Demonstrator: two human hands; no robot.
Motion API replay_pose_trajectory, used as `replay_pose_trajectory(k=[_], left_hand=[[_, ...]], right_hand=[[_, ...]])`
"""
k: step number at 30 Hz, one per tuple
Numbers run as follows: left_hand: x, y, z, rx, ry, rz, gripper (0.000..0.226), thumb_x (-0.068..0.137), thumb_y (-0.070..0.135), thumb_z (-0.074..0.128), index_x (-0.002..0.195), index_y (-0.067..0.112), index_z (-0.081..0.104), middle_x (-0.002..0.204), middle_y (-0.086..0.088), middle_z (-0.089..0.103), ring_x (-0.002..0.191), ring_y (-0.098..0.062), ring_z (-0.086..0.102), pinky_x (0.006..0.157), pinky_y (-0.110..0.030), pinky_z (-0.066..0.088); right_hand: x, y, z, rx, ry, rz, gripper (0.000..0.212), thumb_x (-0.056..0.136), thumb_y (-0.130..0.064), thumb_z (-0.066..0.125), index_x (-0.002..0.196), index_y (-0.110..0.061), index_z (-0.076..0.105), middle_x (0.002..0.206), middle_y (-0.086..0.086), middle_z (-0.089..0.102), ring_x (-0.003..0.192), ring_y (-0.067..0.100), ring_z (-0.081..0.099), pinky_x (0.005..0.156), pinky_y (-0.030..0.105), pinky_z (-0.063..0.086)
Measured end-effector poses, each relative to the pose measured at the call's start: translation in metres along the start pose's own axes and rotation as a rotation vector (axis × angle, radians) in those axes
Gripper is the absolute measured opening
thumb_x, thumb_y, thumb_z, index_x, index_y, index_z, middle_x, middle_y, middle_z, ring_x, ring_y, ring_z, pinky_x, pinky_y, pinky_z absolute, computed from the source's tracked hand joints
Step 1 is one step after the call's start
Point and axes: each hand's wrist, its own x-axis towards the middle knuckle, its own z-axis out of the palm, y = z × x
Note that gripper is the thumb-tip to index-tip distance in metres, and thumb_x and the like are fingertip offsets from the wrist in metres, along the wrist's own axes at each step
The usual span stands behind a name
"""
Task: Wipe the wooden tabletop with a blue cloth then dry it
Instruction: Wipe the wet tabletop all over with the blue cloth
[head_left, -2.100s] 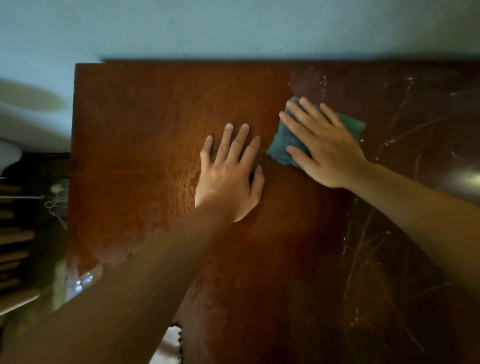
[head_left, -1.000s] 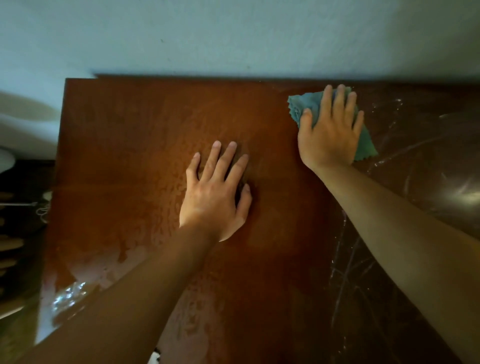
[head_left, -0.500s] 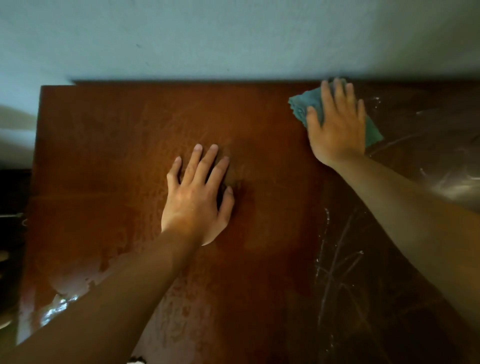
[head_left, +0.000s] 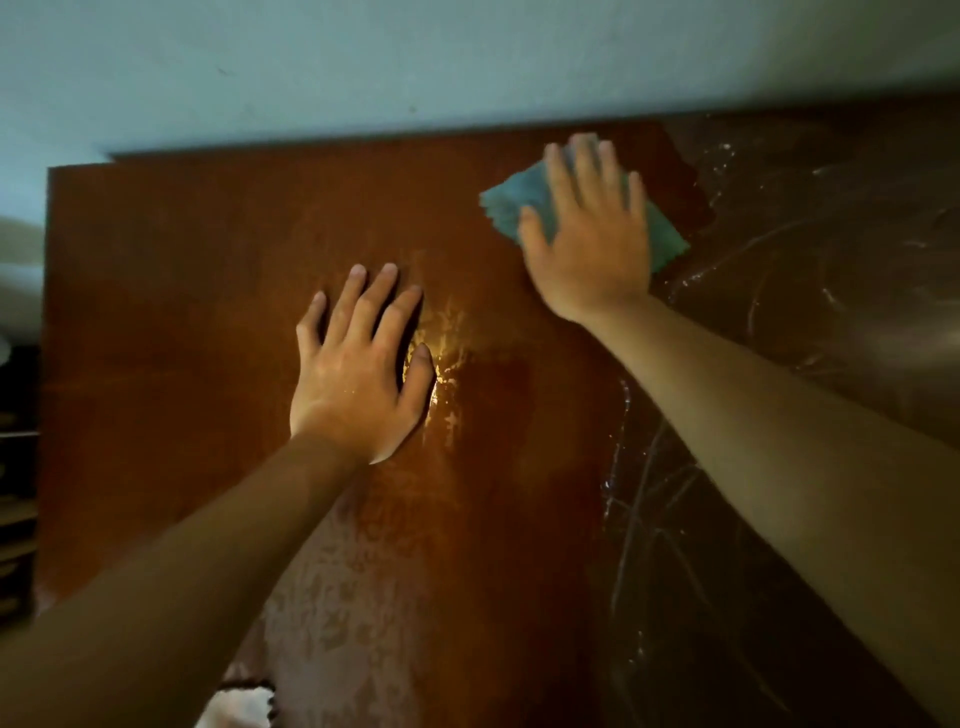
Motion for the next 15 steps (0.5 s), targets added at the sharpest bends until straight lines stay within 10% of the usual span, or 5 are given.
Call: replay_pose_trajectory(k=[7, 15], left_hand=[[0.0, 0.002, 0.0, 0.008, -0.015, -0.014, 0.062, 0.099, 0.049, 0.027, 0.152, 0.018, 0.039, 0.163, -0.006, 0.03, 0.154, -0.025, 0.015, 0.123, -0.053, 0.009], [0.0, 0.003, 0.0, 0.021, -0.026, -0.024, 0.061, 0.099, 0.047, 0.029, 0.151, 0.018, 0.039, 0.162, -0.006, 0.03, 0.153, -0.026, 0.016, 0.123, -0.052, 0.01]], right_hand=[[0.003, 0.039, -0.01, -0.004, -0.025, 0.241, 0.068, 0.107, -0.051, 0.016, 0.164, -0.015, 0.005, 0.172, 0.012, 0.001, 0.159, 0.031, -0.002, 0.128, 0.053, 0.001], [-0.049, -0.026, 0.007, 0.042, 0.015, -0.158, 0.067, 0.106, -0.05, 0.024, 0.162, -0.014, 0.025, 0.17, 0.011, 0.021, 0.158, 0.029, 0.013, 0.128, 0.05, 0.009]])
